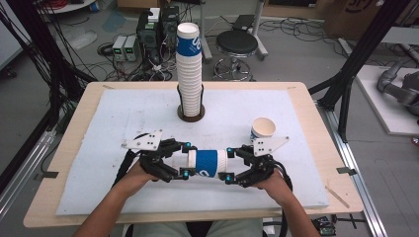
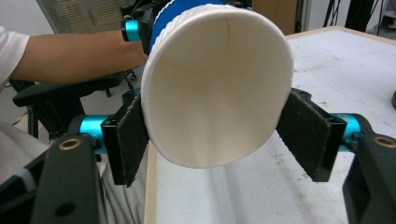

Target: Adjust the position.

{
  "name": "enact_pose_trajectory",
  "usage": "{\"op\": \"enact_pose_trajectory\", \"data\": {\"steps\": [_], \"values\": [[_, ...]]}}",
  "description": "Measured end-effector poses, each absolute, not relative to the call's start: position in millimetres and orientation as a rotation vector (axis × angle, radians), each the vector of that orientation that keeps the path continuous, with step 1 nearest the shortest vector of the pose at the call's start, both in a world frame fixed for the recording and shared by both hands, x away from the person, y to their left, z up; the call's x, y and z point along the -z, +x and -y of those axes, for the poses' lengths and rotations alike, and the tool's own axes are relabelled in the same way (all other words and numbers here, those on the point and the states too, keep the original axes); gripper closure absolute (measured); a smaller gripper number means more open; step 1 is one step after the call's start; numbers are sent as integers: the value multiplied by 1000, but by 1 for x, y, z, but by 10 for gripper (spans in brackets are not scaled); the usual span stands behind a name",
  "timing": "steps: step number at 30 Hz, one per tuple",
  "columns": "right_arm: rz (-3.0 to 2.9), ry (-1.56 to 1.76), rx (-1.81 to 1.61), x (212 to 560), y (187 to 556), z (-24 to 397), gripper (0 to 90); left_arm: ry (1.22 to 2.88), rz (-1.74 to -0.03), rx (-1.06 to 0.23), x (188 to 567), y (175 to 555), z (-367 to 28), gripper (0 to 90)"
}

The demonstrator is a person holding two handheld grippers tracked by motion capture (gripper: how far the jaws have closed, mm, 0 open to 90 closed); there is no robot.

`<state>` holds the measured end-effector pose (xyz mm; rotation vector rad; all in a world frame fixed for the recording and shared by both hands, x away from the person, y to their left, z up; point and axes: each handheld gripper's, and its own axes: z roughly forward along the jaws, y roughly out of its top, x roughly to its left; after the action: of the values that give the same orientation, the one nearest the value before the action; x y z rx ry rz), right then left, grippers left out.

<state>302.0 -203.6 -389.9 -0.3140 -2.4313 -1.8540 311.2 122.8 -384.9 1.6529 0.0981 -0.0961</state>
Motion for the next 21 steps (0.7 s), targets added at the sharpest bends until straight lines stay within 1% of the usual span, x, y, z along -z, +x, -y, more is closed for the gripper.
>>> {"op": "enact_pose_trajectory", "data": {"steps": [5, 7, 9, 12, 14, 21], "values": [[2455, -310, 1837, 388, 302, 205, 329, 1679, -107, 86, 386, 310, -122, 311], [2461, -308, 1828, 387, 302, 206, 332, 1681, -120, 85, 387, 310, -121, 294], [2463, -307, 1826, 387, 302, 205, 333, 1689, -138, 83, 387, 309, -121, 265], [2473, -315, 1819, 386, 303, 206, 333, 1702, -188, 76, 388, 309, -122, 180], [2480, -320, 1812, 384, 304, 207, 333, 1694, -214, 81, 388, 309, -126, 153], [2534, -333, 1772, 376, 305, 210, 333, 1713, -237, 65, 385, 308, -141, 149]]}}
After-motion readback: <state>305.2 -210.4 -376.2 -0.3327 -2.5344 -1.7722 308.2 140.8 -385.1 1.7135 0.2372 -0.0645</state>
